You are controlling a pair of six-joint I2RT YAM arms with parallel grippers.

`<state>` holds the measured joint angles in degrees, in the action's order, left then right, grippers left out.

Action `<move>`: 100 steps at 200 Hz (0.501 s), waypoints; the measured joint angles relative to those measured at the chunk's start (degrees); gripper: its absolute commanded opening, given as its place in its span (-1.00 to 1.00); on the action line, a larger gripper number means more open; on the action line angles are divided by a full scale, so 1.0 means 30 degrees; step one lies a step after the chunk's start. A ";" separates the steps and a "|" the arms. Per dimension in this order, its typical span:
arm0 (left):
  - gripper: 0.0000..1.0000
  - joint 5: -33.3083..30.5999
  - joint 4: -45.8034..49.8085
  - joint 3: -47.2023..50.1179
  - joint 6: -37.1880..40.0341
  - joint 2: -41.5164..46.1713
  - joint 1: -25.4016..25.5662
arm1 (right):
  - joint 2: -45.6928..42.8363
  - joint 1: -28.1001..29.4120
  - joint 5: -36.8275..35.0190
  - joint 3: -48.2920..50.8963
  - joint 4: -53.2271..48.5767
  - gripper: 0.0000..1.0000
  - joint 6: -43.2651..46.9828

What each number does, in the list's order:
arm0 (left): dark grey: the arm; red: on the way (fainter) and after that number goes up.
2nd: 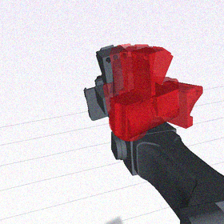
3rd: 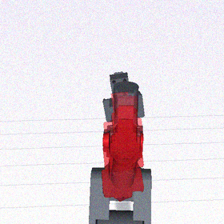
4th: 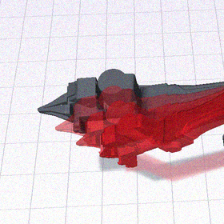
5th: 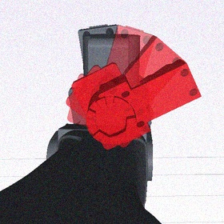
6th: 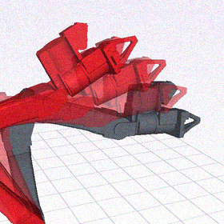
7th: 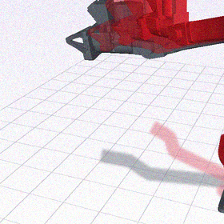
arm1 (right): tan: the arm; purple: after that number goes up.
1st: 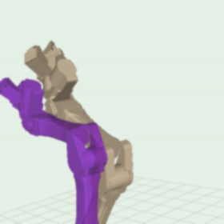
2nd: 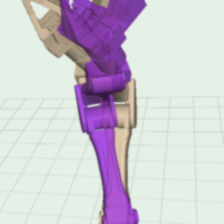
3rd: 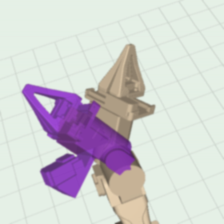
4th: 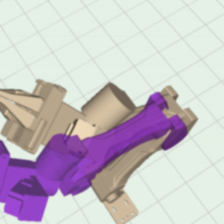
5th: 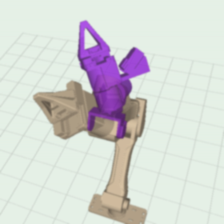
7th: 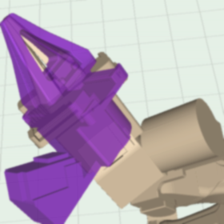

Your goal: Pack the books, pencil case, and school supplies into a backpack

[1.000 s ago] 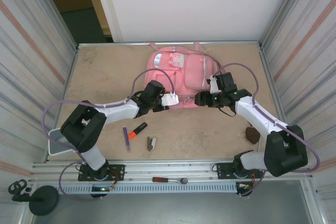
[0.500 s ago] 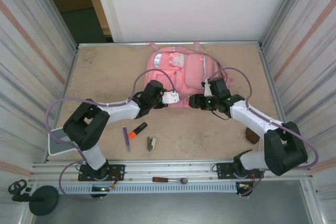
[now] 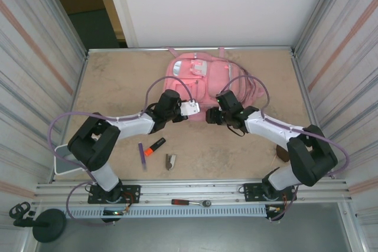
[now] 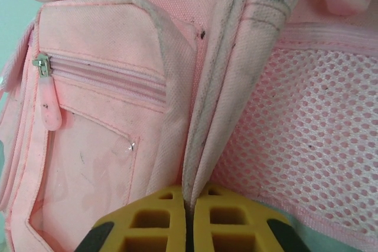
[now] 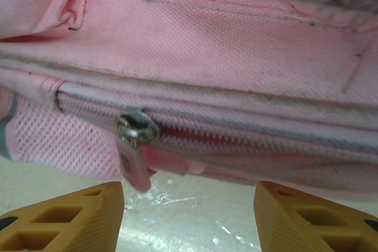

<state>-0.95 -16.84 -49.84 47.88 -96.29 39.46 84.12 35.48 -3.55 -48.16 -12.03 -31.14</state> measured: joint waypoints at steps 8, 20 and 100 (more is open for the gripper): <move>-1.00 0.0124 0.0029 0.0000 -0.0073 0.0058 0.0007 | 0.0219 0.0182 -0.0357 -0.0226 -0.0022 0.17 0.0000; -1.00 0.0321 0.0102 0.0007 -0.0182 0.0146 0.0007 | 0.0539 0.0452 -0.0852 -0.0627 -0.0066 0.17 0.0007; -1.00 0.0648 0.0138 0.0087 -0.0481 0.0342 -0.0073 | 0.1953 0.1202 -0.3723 -0.2885 -0.2120 -0.10 0.0015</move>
<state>0.99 -16.43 -49.58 46.44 -95.26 39.24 89.97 39.09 -14.72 -56.82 -18.39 -31.09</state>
